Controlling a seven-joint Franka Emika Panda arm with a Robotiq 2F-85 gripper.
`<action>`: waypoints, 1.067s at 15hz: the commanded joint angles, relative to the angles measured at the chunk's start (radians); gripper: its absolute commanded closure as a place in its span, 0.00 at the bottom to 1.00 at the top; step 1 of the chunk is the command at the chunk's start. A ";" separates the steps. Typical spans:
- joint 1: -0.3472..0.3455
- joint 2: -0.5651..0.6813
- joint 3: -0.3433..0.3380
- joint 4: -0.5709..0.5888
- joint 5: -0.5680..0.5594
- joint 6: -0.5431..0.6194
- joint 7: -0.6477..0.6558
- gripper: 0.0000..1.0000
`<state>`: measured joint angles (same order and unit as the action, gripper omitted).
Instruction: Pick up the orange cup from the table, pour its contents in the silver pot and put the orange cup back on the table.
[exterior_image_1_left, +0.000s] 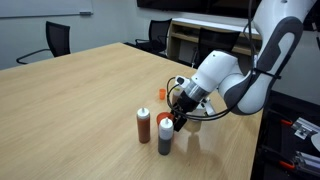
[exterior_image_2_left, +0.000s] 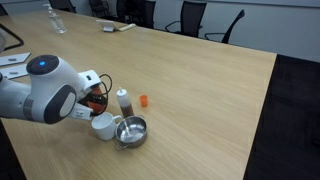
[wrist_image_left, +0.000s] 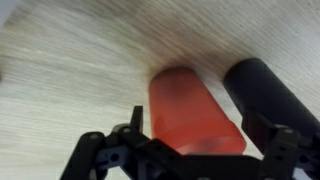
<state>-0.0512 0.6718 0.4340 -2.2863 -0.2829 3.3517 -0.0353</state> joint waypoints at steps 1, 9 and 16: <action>-0.032 0.023 0.027 0.026 -0.008 -0.016 -0.037 0.00; -0.032 0.057 0.022 0.054 -0.010 -0.014 -0.058 0.40; -0.040 0.044 0.021 0.048 -0.011 -0.012 -0.061 0.57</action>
<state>-0.0632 0.7187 0.4349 -2.2383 -0.2845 3.3517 -0.0712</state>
